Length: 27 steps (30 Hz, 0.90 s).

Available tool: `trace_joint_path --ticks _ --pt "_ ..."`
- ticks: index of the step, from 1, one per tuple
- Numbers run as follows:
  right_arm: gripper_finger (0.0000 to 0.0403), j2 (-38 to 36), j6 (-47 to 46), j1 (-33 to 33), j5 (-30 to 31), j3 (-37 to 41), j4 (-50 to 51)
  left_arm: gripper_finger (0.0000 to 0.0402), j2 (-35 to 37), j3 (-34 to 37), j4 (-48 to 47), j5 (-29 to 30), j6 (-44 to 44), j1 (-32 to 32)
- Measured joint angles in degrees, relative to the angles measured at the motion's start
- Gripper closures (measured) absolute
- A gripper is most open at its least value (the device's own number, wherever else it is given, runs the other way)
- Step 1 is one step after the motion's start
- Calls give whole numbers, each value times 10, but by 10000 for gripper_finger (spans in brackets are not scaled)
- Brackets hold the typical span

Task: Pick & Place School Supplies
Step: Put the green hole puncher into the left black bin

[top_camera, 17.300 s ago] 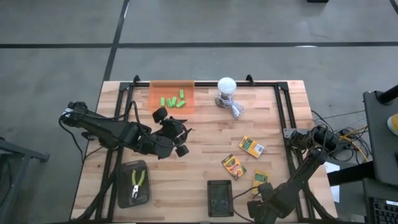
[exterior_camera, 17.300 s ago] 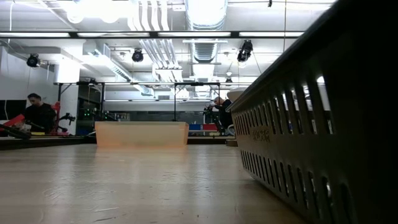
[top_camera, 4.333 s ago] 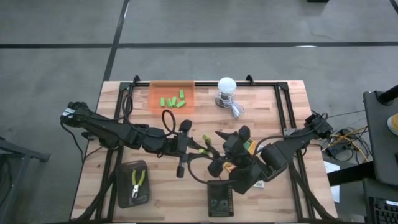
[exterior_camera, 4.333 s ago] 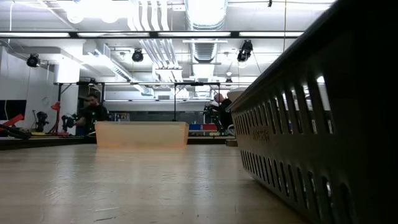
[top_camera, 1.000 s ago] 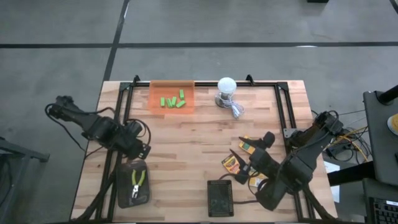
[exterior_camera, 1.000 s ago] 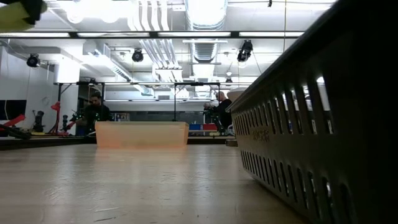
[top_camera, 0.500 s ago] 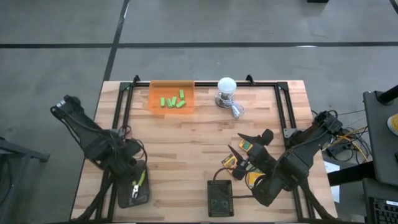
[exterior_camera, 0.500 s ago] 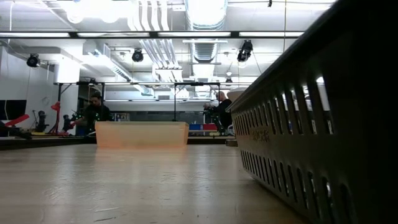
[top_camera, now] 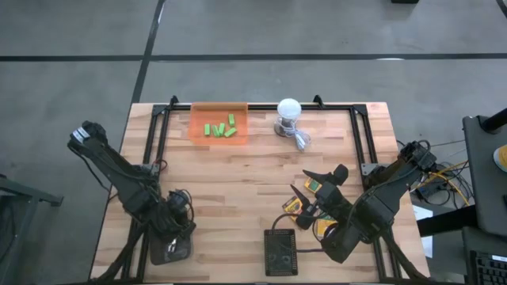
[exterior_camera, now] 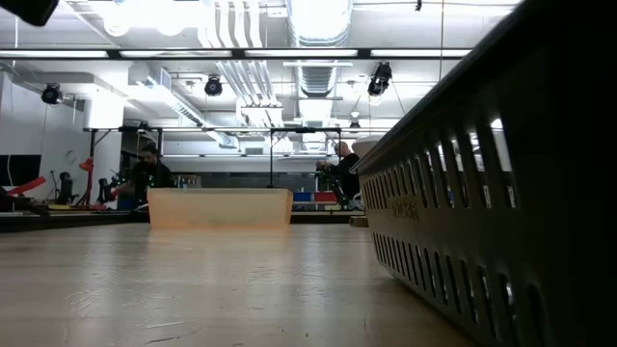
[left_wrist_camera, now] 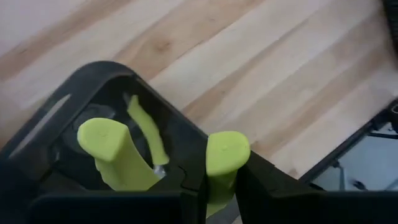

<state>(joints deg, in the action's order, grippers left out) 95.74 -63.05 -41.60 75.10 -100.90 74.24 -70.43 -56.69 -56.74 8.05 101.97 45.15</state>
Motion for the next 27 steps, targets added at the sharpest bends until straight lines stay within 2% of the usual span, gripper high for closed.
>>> trace_joint_path --ticks 6,18,27 --pt "157 0 0 0 -1 0 0 344 1 17 -22 -36 18 0" --pt "158 0 5 0 -1 0 1 344 2 38 -27 -63 35 1" --pt "162 0 5 0 -1 0 1 344 2 102 61 -76 38 1"
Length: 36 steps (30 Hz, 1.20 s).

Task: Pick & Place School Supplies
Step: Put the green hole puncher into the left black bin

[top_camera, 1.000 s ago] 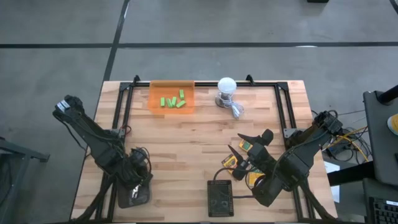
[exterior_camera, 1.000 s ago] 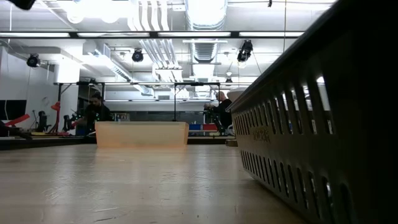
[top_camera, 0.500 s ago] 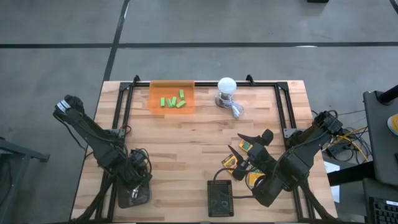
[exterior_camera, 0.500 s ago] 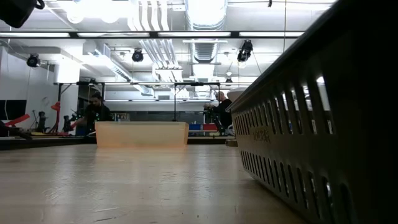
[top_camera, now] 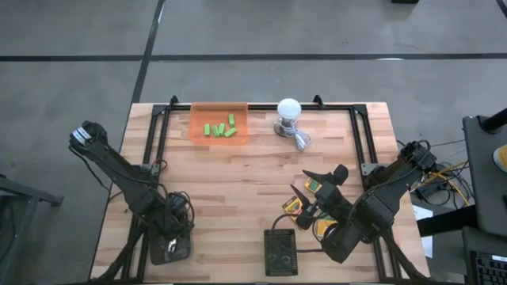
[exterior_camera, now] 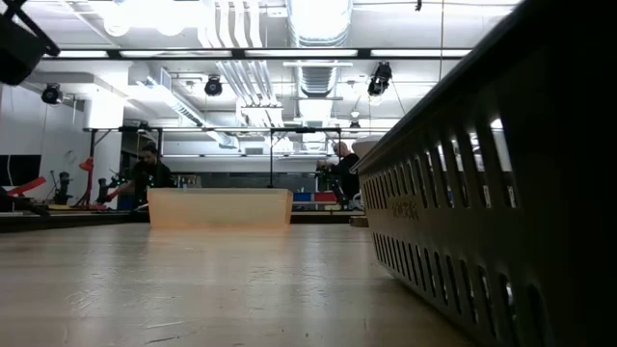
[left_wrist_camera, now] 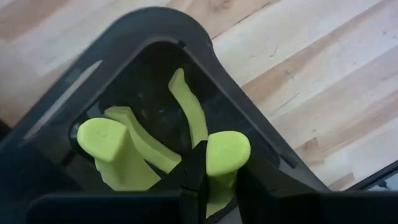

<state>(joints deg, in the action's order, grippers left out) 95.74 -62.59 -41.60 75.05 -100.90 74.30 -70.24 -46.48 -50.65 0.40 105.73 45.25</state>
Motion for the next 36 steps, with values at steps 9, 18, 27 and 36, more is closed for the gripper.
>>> trace_joint_path --ticks 9,18,27,36 --pt "162 0 0 0 0 0 0 344 0 56 62 -37 6 0" --pt "158 0 -3 0 0 0 0 344 0 94 128 -92 10 0" --pt "165 0 -5 0 0 1 0 329 0 94 130 -97 9 -1" --pt "156 0 -5 0 0 2 0 328 0 94 130 -97 8 -1"
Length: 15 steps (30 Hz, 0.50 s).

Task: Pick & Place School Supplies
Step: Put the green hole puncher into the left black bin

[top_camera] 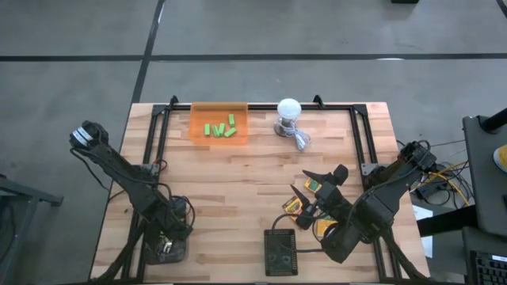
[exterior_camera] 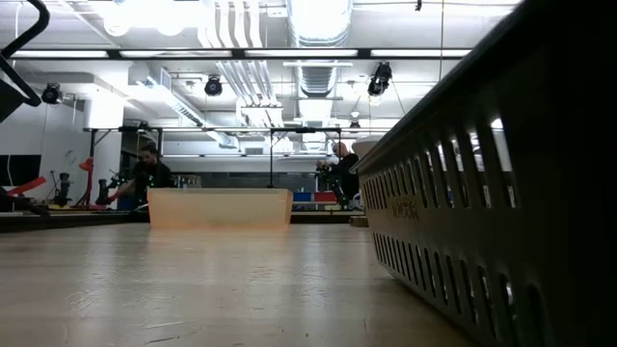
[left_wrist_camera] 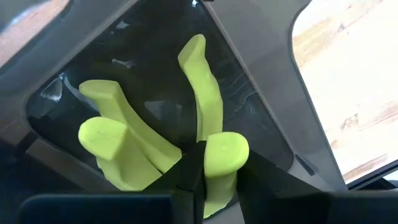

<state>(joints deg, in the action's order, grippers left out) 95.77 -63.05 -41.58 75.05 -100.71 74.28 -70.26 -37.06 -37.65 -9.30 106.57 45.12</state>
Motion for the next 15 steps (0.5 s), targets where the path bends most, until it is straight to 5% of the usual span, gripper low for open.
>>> trace_joint_path --ticks 15 --pt "165 0 0 0 0 0 0 300 0 0 2 -16 0 0"
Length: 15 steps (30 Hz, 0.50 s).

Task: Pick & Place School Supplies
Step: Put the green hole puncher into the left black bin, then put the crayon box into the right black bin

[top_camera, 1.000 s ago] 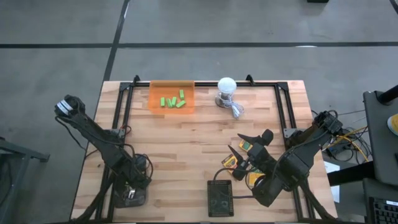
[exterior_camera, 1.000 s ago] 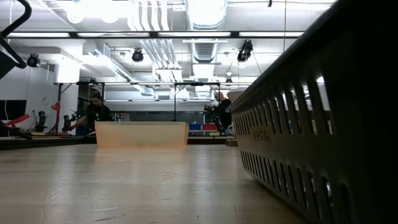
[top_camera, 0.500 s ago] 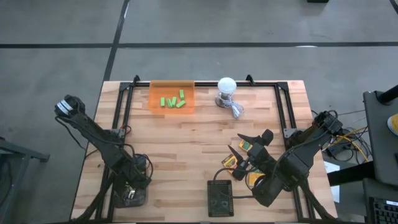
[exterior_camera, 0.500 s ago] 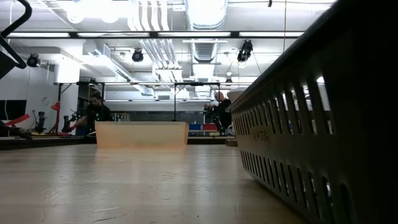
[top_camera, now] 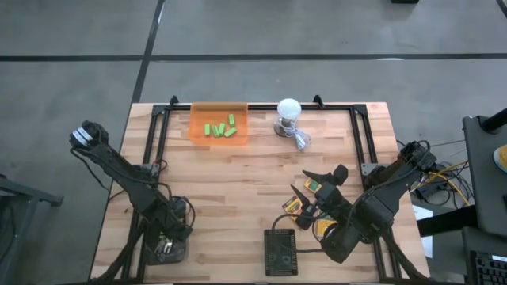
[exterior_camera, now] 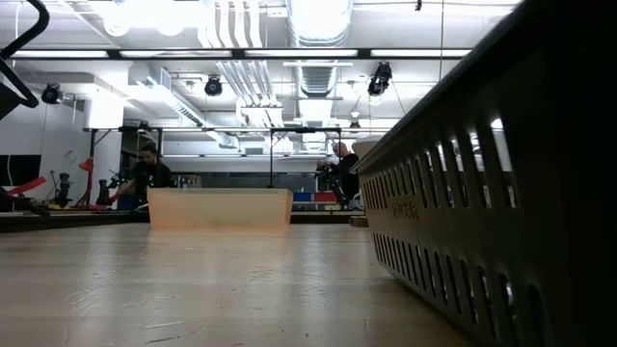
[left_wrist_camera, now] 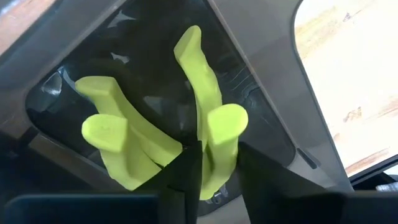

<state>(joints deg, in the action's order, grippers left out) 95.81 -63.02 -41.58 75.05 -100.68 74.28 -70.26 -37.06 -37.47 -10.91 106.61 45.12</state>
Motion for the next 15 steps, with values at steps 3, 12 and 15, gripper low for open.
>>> trace_joint_path --ticks 3,12,15 --pt "162 0 0 0 0 2 0 282 0 0 0 0 0 0" --pt "162 0 0 0 0 7 0 228 0 0 0 0 0 0" --pt "166 0 0 0 0 7 0 217 0 0 0 -1 0 0"
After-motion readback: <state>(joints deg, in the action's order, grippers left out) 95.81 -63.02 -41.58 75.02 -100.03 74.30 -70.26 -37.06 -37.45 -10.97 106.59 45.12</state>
